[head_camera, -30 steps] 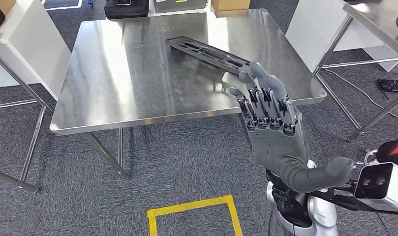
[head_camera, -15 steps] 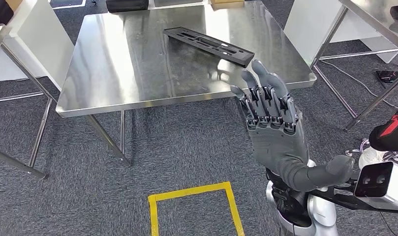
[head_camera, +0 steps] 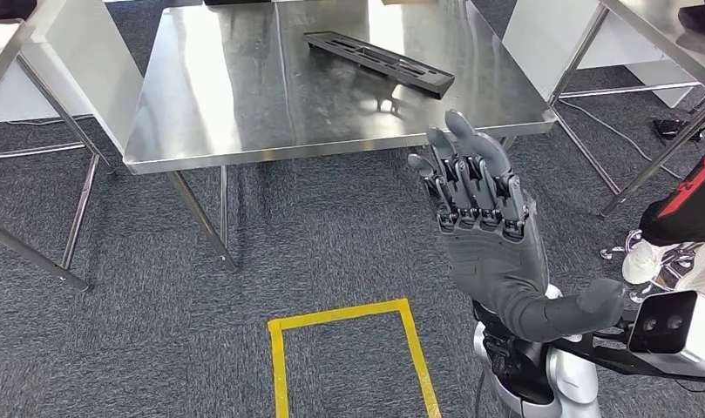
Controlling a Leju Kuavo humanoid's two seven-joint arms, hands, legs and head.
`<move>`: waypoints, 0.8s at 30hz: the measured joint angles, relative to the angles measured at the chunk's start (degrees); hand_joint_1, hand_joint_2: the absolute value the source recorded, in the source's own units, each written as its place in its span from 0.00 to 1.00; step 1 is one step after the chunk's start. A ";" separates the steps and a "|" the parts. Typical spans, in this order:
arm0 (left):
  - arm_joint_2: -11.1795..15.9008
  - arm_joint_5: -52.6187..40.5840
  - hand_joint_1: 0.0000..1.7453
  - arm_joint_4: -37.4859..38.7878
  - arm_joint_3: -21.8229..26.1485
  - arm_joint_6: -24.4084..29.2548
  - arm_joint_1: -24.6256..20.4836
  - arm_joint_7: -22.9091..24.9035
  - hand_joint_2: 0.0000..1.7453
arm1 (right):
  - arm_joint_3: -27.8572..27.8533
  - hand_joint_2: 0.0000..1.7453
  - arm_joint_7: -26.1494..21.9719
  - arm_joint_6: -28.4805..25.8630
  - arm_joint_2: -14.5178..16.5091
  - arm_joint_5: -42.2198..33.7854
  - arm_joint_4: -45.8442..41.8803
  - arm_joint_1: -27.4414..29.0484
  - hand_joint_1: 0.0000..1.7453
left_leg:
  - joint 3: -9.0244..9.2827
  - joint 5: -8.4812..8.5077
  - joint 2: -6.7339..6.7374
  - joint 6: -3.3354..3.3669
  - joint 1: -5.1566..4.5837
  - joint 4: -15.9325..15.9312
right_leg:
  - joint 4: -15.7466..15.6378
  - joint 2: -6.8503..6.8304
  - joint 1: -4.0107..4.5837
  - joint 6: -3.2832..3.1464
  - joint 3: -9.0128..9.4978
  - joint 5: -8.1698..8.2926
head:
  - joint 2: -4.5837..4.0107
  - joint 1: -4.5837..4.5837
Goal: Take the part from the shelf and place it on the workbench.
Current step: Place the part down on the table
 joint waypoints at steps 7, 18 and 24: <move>0.11 0.21 0.00 0.02 -0.02 -0.14 0.24 -0.01 0.00 | 0.04 0.00 0.00 -0.15 0.11 0.45 0.05 0.10 0.00 | -2.05 -0.71 -0.30 -2.04 0.14 1.70 | -10.85 -0.12 -0.06 -3.49 4.55 -0.06 | 0.00 -0.13; 0.14 0.41 0.00 0.02 -0.07 -0.07 0.06 -0.83 0.00 | 0.14 0.00 0.00 -0.26 0.30 1.02 0.11 0.63 0.00 | 4.80 -4.12 -0.97 -2.93 1.16 8.71 | -9.23 0.13 -0.03 -3.21 -3.02 5.24 | 0.00 -0.26; 0.20 0.28 0.00 0.04 -0.07 0.08 0.07 -1.29 0.00 | 0.32 0.00 0.01 -0.13 0.35 1.27 0.16 0.39 0.00 | 9.71 -8.03 -1.75 -1.20 0.82 -0.80 | -5.32 0.74 0.19 -1.79 -6.29 5.01 | 0.00 0.00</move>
